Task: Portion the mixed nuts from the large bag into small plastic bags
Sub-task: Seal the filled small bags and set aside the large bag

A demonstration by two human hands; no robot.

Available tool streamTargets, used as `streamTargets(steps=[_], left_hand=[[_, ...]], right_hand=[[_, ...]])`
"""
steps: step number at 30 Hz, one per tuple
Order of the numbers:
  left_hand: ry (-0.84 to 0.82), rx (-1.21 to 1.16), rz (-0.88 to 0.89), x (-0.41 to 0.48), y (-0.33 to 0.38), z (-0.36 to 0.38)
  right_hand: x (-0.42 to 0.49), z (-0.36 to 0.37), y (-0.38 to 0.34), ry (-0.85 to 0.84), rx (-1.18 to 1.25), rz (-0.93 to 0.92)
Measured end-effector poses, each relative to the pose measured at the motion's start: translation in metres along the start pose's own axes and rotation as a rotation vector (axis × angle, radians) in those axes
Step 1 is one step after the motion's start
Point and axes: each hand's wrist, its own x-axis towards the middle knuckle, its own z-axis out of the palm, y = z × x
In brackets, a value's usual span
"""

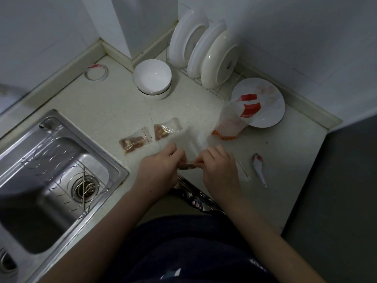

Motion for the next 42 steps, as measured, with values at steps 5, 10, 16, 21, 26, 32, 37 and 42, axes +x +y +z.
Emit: streamTargets(steps=[5, 10, 16, 21, 26, 32, 37, 42], left_hand=[[-0.013, 0.001, 0.018, -0.001, 0.0, 0.005], [0.012, 0.028, 0.023, 0.001, -0.003, 0.009], [-0.111, 0.031, -0.034, 0.006, -0.013, 0.023], [-0.225, 0.025, -0.062, 0.032, -0.039, 0.036], [-0.44, 0.1, -0.144, 0.062, -0.069, 0.062], [-0.506, 0.204, -0.19, 0.071, -0.08, 0.082], [-0.288, -0.007, -0.217, 0.066, -0.088, 0.08], [0.104, -0.383, -0.377, 0.054, -0.086, 0.062]], right_hand=[[0.001, 0.002, 0.0, -0.051, -0.033, 0.03], [0.0, 0.002, 0.0, -0.098, -0.055, 0.096], [-0.003, 0.005, 0.003, -0.162, -0.087, 0.092], [-0.003, 0.017, 0.015, -0.28, 0.258, 0.365], [0.0, 0.036, 0.024, -0.267, 0.683, 0.758], [-0.009, 0.048, 0.034, -0.281, 0.821, 0.957], [-0.001, 0.051, 0.031, -0.286, 0.938, 0.911], [0.005, 0.055, 0.041, -0.203, 0.783, 1.02]])
